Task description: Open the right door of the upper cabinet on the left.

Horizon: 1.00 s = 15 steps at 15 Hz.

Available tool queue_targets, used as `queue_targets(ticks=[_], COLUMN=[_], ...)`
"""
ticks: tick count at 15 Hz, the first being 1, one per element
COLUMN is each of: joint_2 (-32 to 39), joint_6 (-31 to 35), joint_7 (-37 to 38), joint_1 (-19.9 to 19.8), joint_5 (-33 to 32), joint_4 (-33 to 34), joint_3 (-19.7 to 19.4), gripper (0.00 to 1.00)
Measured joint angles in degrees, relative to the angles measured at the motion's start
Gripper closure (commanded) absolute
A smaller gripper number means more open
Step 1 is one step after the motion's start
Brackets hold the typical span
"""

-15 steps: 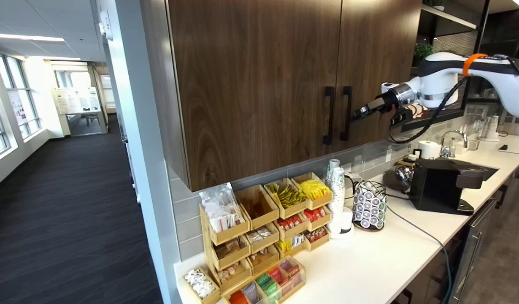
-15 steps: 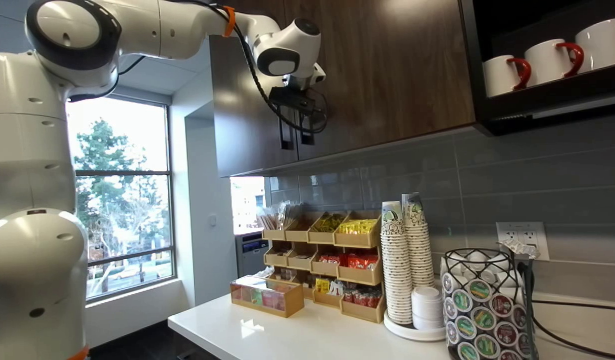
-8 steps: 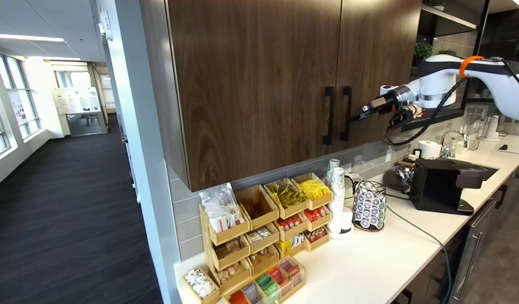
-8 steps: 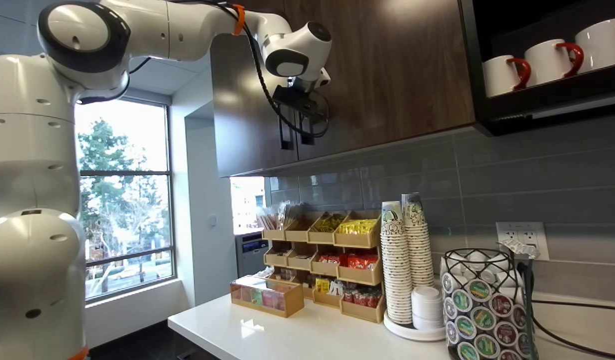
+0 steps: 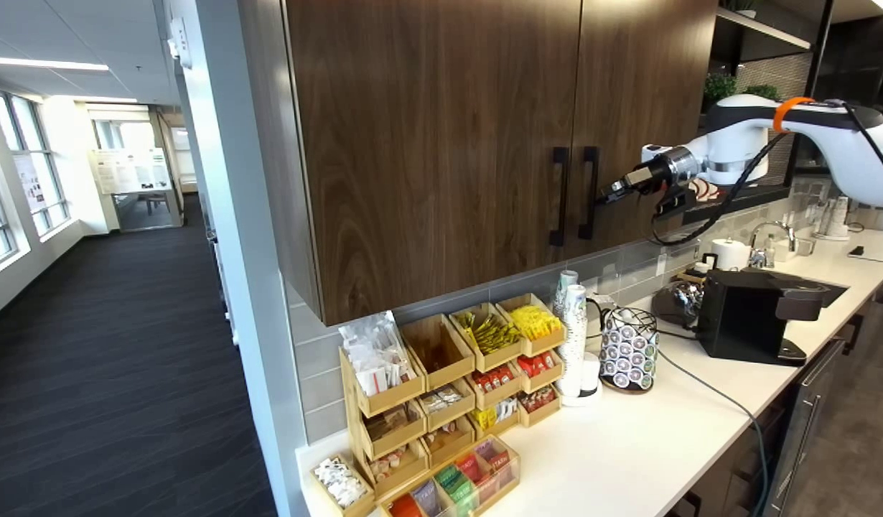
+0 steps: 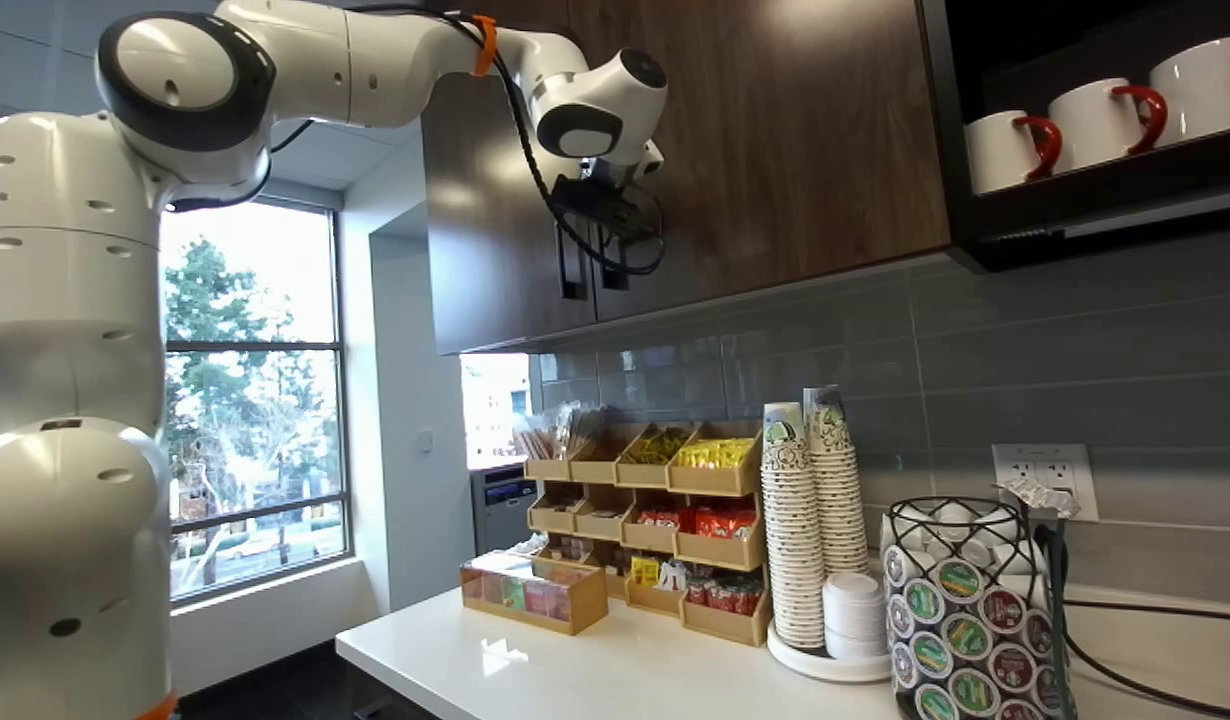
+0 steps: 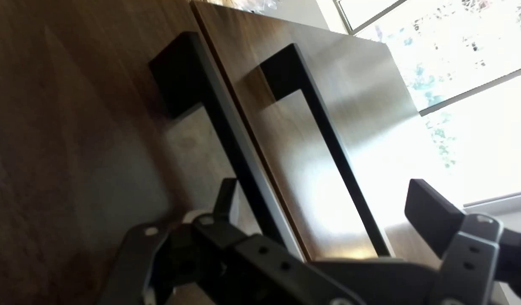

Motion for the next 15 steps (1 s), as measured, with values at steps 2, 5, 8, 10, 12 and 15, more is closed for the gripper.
queue_targets(ticks=[2,5,8,10,12,15], joint_2=[0.4,1.2,2.0,2.5,2.9,3.6], joint_6=[-0.1,-0.1,-0.2,-0.2,-0.3,-1.9], joint_7=[-0.1,-0.5,-0.9,-1.1,-1.2,-1.2], joint_1=[0.0,0.0,-0.2,-0.8,-1.4,-2.5], joint_5=[0.0,0.0,0.2,0.6,0.9,1.5], joint_4=[0.3,1.0,1.5,1.8,2.0,2.4], joint_3=[0.3,0.7,0.9,0.9,0.9,0.9], gripper=[0.06,0.32,0.48,0.64,0.79,0.97])
